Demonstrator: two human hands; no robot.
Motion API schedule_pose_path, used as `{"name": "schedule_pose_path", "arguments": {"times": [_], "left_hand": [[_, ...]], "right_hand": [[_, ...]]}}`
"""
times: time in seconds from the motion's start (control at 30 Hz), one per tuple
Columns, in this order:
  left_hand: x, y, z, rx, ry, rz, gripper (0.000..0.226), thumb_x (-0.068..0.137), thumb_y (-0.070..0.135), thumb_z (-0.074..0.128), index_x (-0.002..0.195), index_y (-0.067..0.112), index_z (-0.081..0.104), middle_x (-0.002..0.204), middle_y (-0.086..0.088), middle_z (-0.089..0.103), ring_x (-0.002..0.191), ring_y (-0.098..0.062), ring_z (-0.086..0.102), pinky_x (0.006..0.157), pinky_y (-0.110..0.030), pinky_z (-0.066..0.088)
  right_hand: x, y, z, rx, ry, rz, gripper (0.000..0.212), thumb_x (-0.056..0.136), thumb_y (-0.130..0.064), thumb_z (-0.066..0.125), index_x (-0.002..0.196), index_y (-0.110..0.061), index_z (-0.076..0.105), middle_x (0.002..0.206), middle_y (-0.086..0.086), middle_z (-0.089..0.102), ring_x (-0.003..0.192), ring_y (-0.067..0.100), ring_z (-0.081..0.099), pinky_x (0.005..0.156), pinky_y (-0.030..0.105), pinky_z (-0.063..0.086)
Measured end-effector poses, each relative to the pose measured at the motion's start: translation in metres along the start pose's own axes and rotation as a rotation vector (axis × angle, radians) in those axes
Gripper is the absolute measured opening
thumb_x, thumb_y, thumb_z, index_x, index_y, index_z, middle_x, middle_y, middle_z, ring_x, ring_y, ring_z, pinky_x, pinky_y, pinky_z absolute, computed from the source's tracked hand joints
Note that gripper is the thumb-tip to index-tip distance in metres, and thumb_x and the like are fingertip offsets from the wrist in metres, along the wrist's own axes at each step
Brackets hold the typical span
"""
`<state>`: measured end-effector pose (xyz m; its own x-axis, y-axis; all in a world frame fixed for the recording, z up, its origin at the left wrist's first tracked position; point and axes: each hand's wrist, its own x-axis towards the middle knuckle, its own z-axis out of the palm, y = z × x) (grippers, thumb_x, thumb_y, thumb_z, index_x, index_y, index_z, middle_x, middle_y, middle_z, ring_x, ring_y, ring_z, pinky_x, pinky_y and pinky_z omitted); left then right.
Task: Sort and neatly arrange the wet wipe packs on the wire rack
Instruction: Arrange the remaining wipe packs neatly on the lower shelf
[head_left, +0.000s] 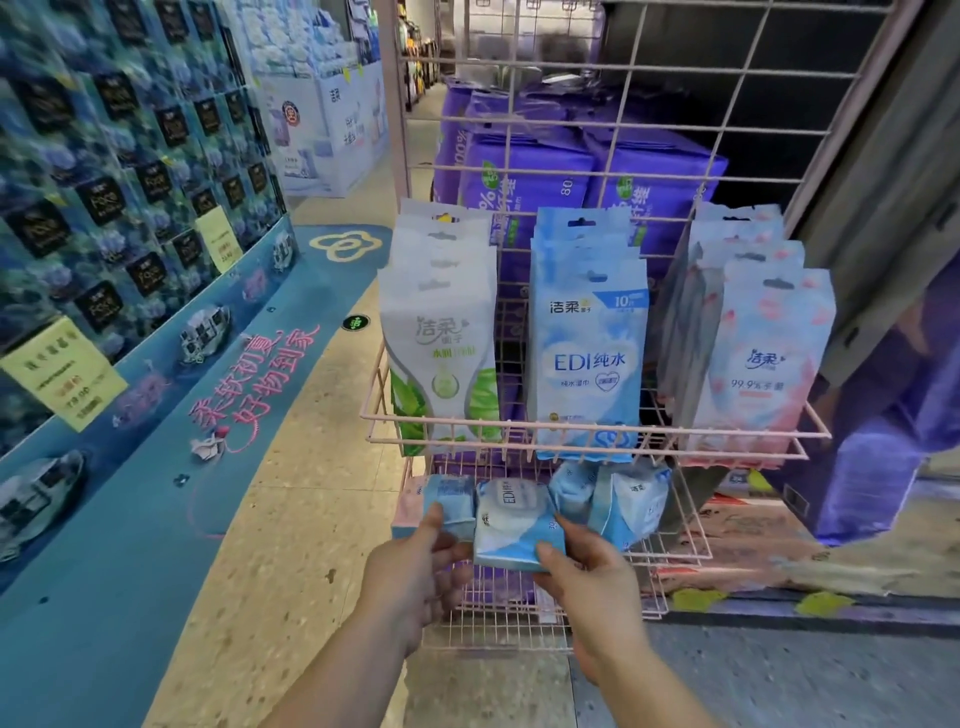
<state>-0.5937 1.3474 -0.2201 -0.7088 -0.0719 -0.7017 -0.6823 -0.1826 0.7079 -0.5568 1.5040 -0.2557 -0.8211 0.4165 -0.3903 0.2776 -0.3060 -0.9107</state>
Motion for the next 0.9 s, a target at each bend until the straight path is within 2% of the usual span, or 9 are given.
{"name": "schedule_pose_path", "arguments": {"times": [0.2,0.33,0.37,0.43,0.53,0.67,0.77,0.83,0.9], "left_hand": [[-0.010,0.012,-0.009,0.268,-0.393,-0.057,0.065,0.074,0.069,0.055,0.109,0.015,0.066,0.092,-0.006,0.076,0.082,-0.030,0.071,0.074,-0.037,0.055],[-0.020,0.007,0.008,0.048,-0.525,0.054,0.053,0.072,0.038,0.069,0.119,0.015,0.059,0.110,-0.008,0.072,0.099,-0.031,0.069,0.090,-0.046,0.053],[-0.020,0.009,0.008,0.039,-0.534,0.089,0.052,0.073,0.030,0.070,0.121,0.015,0.056,0.112,-0.010,0.072,0.102,-0.031,0.069,0.090,-0.047,0.054],[-0.021,0.018,0.002,0.135,-0.561,0.149,0.055,0.072,0.022,0.072,0.123,0.014,0.054,0.109,-0.008,0.073,0.098,-0.027,0.070,0.078,-0.038,0.057],[-0.019,0.028,-0.005,0.341,-0.630,0.195,0.058,0.069,0.024,0.082,0.120,0.015,0.058,0.107,-0.004,0.074,0.094,-0.021,0.071,0.068,-0.027,0.055],[-0.016,0.031,-0.012,0.272,-0.471,0.266,0.075,0.055,0.032,0.084,0.123,0.016,0.056,0.105,-0.007,0.074,0.090,-0.021,0.072,0.064,-0.027,0.054],[-0.013,0.032,-0.018,0.210,-0.347,0.313,0.082,0.043,0.036,0.090,0.118,0.020,0.059,0.107,-0.007,0.072,0.094,-0.026,0.071,0.079,-0.038,0.054],[-0.010,0.033,-0.023,0.134,-0.273,0.318,0.072,0.051,0.033,0.090,0.115,0.021,0.059,0.103,-0.007,0.073,0.089,-0.026,0.070,0.079,-0.042,0.052],[-0.009,0.035,-0.028,0.031,-0.232,0.312,0.043,0.072,0.031,0.077,0.109,0.016,0.060,0.095,-0.007,0.075,0.077,-0.026,0.069,0.069,-0.039,0.051]], "right_hand": [[-0.011,-0.033,-0.034,-0.077,-0.206,-0.129,0.030,0.077,0.013,0.068,0.092,-0.013,0.071,0.084,0.004,0.076,0.072,0.013,0.071,0.060,0.020,0.056],[-0.014,-0.044,-0.035,-0.145,-0.379,-0.154,0.023,0.075,0.011,0.072,0.088,-0.008,0.068,0.085,-0.003,0.075,0.073,0.010,0.070,0.062,0.022,0.055],[-0.014,-0.047,-0.033,-0.140,-0.408,-0.130,0.021,0.078,0.000,0.074,0.095,-0.010,0.066,0.091,-0.001,0.074,0.075,0.012,0.069,0.063,0.023,0.054],[-0.012,-0.052,-0.031,-0.083,-0.447,-0.034,0.039,0.078,-0.027,0.075,0.113,-0.020,0.058,0.106,0.003,0.070,0.079,0.018,0.068,0.066,0.030,0.054],[-0.005,-0.059,-0.025,-0.162,-0.537,0.086,0.054,0.076,-0.035,0.076,0.123,-0.027,0.050,0.116,0.003,0.070,0.093,0.026,0.071,0.071,0.039,0.057],[-0.001,-0.065,-0.017,-0.237,-0.504,0.099,0.069,0.061,-0.028,0.082,0.121,-0.012,0.053,0.111,0.011,0.073,0.105,0.034,0.067,0.084,0.048,0.053],[-0.004,-0.070,-0.018,-0.365,-0.515,0.106,0.063,0.057,-0.032,0.081,0.114,-0.013,0.060,0.105,0.004,0.075,0.092,0.021,0.068,0.073,0.036,0.050],[-0.004,-0.066,-0.019,-0.390,-0.540,0.138,0.066,0.055,-0.032,0.083,0.114,-0.011,0.063,0.108,0.007,0.074,0.095,0.021,0.069,0.077,0.033,0.053],[-0.004,-0.060,-0.019,-0.347,-0.532,0.158,0.053,0.066,-0.025,0.080,0.113,-0.007,0.064,0.109,0.012,0.073,0.094,0.022,0.069,0.075,0.031,0.053]]}}
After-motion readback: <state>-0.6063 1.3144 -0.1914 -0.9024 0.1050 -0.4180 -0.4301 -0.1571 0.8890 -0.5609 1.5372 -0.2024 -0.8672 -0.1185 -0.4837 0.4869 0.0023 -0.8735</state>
